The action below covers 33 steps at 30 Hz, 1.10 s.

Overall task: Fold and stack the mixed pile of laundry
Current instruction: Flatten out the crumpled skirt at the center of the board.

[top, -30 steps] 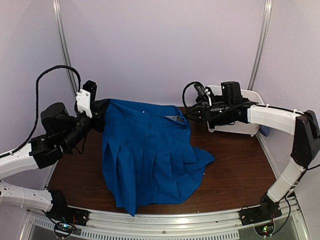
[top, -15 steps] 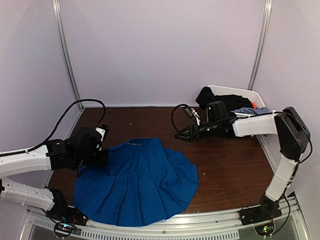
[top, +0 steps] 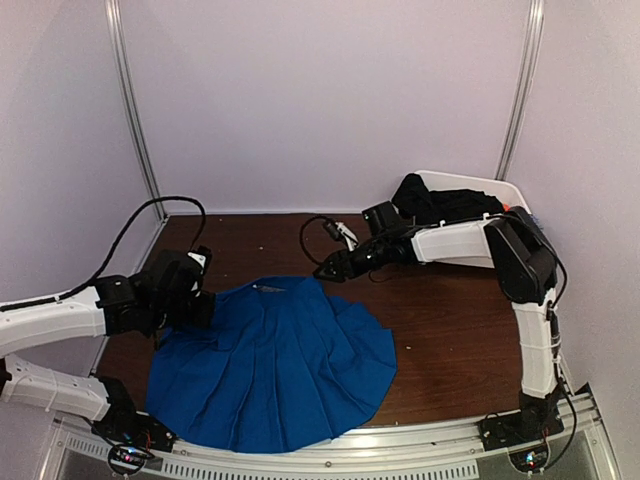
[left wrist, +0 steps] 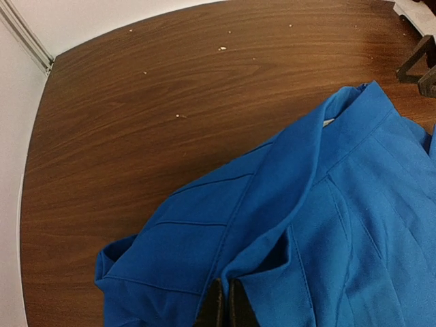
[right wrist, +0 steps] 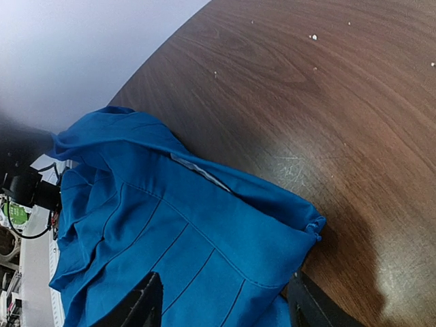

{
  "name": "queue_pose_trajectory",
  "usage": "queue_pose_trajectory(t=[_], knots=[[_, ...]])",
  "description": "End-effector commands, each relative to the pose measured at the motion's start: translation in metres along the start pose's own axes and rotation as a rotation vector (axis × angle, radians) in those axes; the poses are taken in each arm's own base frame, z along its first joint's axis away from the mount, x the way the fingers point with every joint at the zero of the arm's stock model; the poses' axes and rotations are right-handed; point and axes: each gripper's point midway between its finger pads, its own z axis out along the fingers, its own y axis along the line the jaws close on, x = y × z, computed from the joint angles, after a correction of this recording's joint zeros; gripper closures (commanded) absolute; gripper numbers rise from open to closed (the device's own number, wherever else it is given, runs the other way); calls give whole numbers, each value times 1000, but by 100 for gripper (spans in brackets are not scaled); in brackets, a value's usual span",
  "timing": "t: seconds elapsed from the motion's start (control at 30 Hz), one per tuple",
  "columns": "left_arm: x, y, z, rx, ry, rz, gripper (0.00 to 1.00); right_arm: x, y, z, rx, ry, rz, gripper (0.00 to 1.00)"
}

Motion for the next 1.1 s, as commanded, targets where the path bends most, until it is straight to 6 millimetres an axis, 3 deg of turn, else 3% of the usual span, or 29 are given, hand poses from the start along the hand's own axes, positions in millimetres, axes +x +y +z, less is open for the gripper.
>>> queue_pose_trajectory(t=[0.0,0.2,0.3,0.53,0.7,0.77,0.87,0.97,1.07], knots=[[-25,-1,-2,11,-59,-50,100,14,-9,17,49,78,44,35],[-29,-1,4,3,-58,-56,100,24,-21,37,94,141,58,37],[-32,-3,7,7,-59,-60,100,27,-25,42,125,157,46,57],[-42,5,12,-9,-64,-82,100,10,-27,42,152,136,25,98],[-51,10,9,-13,-81,-86,100,-5,-22,32,172,112,-4,100],[-57,11,6,-14,-94,-87,100,-17,-9,21,153,80,-25,100],[-74,14,-7,-13,-133,-76,100,-51,23,-10,127,-47,-93,100],[-103,30,-31,-68,-200,-69,100,-96,56,-64,130,-204,-170,100],[-144,53,-71,-129,-302,-95,100,-137,86,-125,167,-367,-251,100]])
